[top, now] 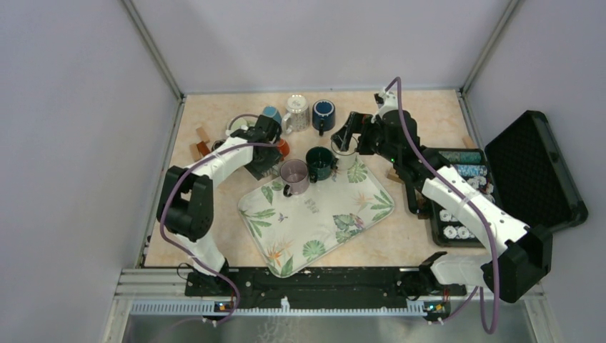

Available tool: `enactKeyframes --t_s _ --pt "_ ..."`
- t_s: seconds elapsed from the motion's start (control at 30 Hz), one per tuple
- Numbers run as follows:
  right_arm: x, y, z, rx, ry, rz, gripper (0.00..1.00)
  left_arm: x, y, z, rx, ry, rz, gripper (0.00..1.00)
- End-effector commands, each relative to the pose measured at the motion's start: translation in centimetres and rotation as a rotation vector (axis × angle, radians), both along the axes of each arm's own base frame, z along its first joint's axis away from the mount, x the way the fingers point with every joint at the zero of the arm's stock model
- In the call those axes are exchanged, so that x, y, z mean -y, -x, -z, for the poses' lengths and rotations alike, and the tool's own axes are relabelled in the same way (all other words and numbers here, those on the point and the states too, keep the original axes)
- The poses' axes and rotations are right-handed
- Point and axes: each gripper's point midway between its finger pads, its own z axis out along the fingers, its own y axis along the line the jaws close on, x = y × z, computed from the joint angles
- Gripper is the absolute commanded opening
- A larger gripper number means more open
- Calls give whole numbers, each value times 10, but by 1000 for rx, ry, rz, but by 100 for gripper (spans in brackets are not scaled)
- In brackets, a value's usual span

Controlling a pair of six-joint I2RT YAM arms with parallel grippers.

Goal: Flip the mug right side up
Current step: Turn over the cup at the center of the board.

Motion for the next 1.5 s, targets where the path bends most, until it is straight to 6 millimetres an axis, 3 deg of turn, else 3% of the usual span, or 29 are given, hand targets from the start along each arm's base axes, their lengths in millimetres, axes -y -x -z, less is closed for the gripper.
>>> enactKeyframes --t_s 0.0,0.13,0.43,1.0,1.2,1.47 --pt "0 -4 -19 50 -21 0 99 -3 -6 1 -2 -26 -29 67" --pt "-1 -5 -19 49 -25 -1 99 -9 -6 4 -7 -58 -28 58" --pt "-2 -5 -15 40 -25 -2 99 -29 -6 3 -3 -118 2 52" --pt "-2 -6 -10 32 -28 2 99 -14 -4 27 -63 -75 113 43" --pt "-2 -6 -9 29 -29 2 99 -13 -6 25 -51 -72 123 31" --pt "-2 -5 -8 28 -27 3 99 -10 -9 19 -29 -67 152 2"
